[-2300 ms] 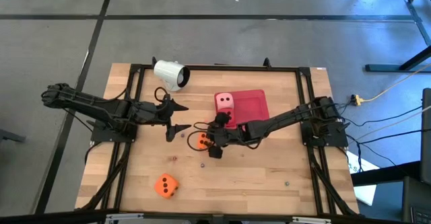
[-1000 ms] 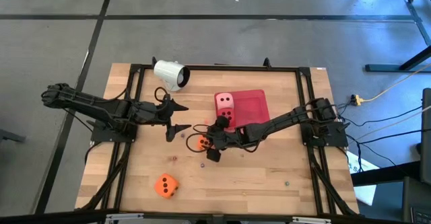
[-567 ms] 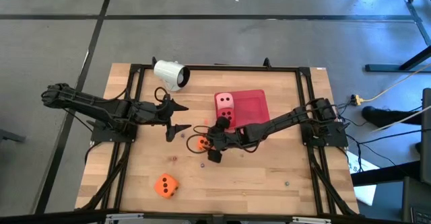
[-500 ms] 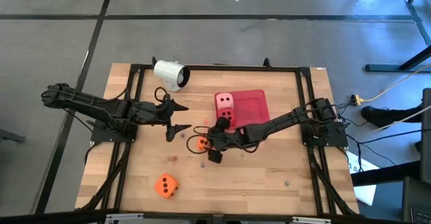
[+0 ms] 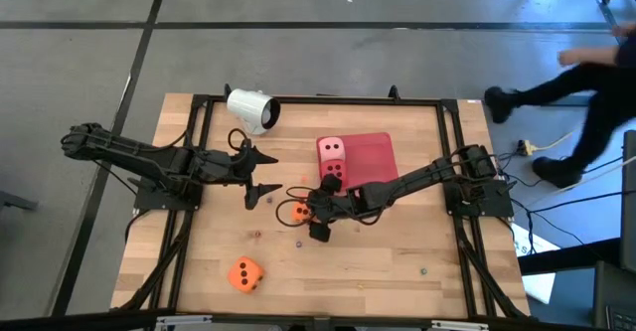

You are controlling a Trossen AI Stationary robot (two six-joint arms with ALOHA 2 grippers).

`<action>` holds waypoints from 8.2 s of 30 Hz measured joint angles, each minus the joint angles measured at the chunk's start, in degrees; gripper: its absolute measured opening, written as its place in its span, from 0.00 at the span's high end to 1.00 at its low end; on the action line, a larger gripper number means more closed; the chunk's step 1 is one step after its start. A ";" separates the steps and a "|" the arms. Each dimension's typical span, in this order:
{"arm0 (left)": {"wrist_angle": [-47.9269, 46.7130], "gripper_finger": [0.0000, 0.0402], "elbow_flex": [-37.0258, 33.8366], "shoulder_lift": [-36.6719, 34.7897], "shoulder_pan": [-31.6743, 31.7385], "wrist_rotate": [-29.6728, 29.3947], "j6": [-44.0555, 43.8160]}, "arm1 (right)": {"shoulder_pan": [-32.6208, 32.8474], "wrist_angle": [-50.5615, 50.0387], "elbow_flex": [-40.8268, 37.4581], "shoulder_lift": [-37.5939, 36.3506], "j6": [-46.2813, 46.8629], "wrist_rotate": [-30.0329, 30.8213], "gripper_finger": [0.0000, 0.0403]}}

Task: Pick & Place Dice
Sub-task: Put the big top orange dice into the red bin

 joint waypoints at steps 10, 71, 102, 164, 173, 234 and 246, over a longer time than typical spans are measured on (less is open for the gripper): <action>0.02 0.14 0.00 0.00 0.00 0.00 0.00 | -0.17 -2.64 0.11 -0.13 -0.02 -2.24 0.01; 0.02 0.14 0.00 0.00 0.00 -0.01 0.00 | -1.95 -22.35 8.15 -9.77 -10.75 -9.23 0.10; 0.09 0.14 0.00 0.00 -0.02 -1.82 -0.04 | -9.59 -51.86 -7.10 -22.51 -13.25 14.13 0.10; 58.36 0.14 0.66 45.93 21.47 9.95 20.03 | -40.00 -19.70 -8.59 -13.66 -54.20 -28.40 0.10; 60.34 0.14 8.52 58.47 23.47 10.82 18.45 | -40.00 -19.09 -8.59 -13.66 -54.24 -28.40 0.10; 46.63 1.00 18.12 61.63 27.60 19.66 16.13 | -39.98 -15.50 -8.70 -13.70 -50.63 -29.22 0.06; 45.59 0.99 17.97 61.80 28.28 21.30 15.47 | -39.85 -15.11 -8.68 -13.73 -49.99 -29.63 0.01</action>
